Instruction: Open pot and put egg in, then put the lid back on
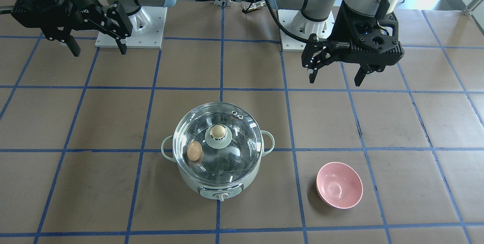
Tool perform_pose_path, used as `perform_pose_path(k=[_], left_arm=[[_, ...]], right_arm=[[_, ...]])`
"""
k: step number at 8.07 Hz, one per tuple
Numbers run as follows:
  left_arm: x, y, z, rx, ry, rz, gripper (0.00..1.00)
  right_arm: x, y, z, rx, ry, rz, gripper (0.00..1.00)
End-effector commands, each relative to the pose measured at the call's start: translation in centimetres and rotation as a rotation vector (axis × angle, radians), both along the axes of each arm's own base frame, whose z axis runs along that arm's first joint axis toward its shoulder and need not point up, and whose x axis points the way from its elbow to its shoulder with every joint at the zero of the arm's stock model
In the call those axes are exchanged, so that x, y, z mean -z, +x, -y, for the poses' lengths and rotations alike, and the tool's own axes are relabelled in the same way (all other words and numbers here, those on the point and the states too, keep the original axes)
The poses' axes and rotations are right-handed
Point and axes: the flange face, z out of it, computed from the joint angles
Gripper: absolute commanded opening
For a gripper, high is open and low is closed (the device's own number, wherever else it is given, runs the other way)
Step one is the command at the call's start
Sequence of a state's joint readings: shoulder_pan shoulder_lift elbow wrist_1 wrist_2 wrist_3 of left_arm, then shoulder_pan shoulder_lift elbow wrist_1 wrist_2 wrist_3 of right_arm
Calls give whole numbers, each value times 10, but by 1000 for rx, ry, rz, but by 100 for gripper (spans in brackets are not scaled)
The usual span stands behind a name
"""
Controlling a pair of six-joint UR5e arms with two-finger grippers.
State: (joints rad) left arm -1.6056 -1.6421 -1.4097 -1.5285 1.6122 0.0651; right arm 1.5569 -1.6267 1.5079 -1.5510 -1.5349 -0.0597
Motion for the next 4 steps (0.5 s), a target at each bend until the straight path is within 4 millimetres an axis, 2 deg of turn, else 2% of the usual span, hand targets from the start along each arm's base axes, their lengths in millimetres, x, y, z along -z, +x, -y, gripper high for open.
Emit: perform_pose_path(k=[1,4], left_arm=[[0,0,-2,-11,4,0,100],[2,2,-6,-15,41,9,100]], right_arm=[[2,-2,1,2,7,-8,100],[2,-1,1,1,10,0,100]])
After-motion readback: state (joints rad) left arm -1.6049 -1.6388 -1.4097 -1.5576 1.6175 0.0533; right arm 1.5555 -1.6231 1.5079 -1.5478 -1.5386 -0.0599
